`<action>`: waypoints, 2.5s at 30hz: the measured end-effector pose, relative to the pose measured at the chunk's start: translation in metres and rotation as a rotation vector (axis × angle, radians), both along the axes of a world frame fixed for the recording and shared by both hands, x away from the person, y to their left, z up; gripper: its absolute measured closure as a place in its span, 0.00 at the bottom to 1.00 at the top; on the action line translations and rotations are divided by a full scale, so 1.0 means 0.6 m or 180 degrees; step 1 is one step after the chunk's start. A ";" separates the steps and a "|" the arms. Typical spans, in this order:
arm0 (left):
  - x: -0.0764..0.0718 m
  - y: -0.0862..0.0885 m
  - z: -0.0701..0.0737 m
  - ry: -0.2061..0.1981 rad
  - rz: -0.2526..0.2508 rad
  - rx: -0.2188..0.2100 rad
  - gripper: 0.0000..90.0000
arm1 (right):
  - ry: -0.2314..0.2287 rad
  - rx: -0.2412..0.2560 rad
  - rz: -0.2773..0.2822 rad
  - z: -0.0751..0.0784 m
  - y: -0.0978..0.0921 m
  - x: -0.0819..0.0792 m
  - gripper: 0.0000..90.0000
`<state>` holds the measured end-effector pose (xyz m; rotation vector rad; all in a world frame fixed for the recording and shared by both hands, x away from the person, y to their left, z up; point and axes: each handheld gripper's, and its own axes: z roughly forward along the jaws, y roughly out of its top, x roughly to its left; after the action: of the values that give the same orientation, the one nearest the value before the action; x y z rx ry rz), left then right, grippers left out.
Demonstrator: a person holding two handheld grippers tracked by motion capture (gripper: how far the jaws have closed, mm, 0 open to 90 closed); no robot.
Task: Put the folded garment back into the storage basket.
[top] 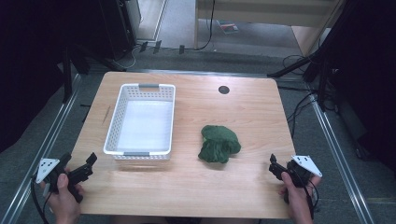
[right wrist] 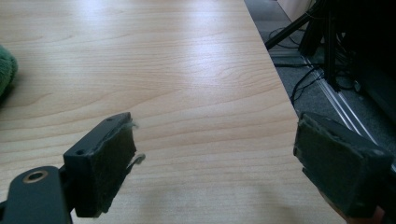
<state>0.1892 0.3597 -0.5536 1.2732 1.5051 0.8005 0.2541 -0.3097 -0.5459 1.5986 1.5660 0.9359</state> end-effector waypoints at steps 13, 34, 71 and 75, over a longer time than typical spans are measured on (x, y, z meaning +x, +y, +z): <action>-0.005 0.008 0.016 -0.0056 0.0057 -0.0090 0.00 | 0.0003 -0.0012 0.0043 0.000 0.000 0.001 0.14; -0.011 -0.031 0.096 -0.0140 -0.0132 0.0033 0.00 | 0.0013 -0.0037 0.0056 0.000 0.001 0.002 0.14; 0.060 -0.166 0.158 0.0029 -0.0704 0.0070 0.00 | 0.0018 -0.0038 0.0071 0.000 0.002 0.001 0.14; 0.066 -0.180 0.160 0.0036 -0.0768 0.0088 0.00 | 0.0019 -0.0049 0.0075 0.000 0.003 0.001 0.14</action>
<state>0.2290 0.2515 -0.4575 1.4496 1.3218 0.6584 0.2548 -0.3082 -0.5462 1.5769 1.5954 0.9303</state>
